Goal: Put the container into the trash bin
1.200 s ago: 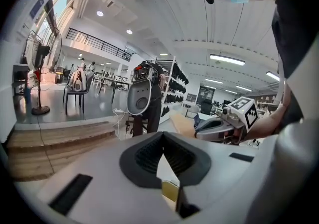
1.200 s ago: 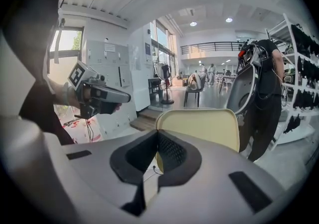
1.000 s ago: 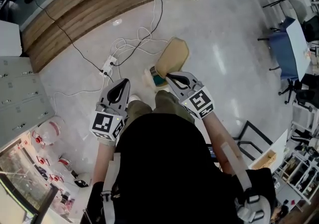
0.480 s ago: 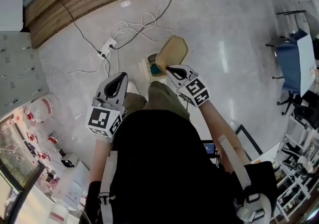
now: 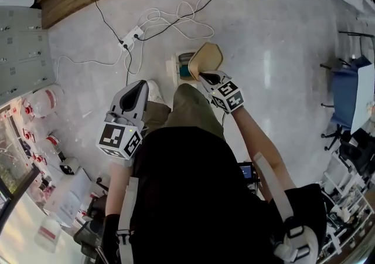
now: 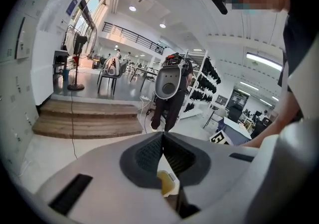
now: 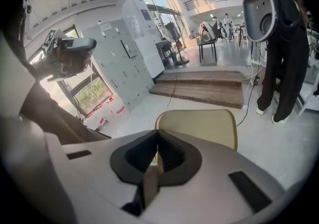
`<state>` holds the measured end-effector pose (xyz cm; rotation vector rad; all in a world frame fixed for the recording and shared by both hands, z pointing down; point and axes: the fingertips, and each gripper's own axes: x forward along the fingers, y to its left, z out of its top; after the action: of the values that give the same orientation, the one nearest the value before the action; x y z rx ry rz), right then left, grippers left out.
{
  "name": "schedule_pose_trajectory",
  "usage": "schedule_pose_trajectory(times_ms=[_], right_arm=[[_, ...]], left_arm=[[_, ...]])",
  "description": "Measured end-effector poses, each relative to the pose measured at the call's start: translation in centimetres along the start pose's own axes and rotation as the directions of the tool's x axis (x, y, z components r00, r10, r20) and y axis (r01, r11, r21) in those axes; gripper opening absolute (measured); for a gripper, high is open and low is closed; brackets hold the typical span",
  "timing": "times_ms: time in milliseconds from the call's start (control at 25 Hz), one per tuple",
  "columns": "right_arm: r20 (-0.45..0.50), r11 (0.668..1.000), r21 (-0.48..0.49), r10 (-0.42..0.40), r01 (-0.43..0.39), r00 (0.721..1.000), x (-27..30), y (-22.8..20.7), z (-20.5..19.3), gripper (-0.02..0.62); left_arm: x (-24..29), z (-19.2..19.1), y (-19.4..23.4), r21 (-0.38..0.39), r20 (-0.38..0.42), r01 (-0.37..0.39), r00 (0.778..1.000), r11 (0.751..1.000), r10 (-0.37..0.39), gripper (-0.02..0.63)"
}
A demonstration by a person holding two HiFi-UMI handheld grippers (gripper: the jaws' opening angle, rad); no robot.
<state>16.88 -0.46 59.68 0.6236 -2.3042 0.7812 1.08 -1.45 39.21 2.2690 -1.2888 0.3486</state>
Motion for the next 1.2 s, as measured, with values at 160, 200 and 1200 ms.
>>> schedule_pose_trajectory(times_ms=[160, 200, 1200], right_arm=[[-0.049, 0.999, 0.027, 0.028, -0.027, 0.998, 2.3, -0.9, -1.9, 0.018], [-0.061, 0.999, 0.031, 0.033, -0.031, 0.998, 2.9, -1.0, -2.3, 0.018], [-0.253, 0.972, 0.234, 0.097, -0.036, 0.963, 14.8, -6.5, -13.4, 0.018]], left_arm=[[-0.4, -1.1, 0.4, -0.022, -0.009, -0.034, 0.999, 0.999, 0.034, 0.008], [-0.6, -1.4, 0.5, -0.029, -0.011, -0.042, 0.999, 0.999, 0.042, 0.008], [-0.8, -8.5, 2.8, -0.124, -0.108, -0.171, 0.981, 0.977, 0.158, 0.008]])
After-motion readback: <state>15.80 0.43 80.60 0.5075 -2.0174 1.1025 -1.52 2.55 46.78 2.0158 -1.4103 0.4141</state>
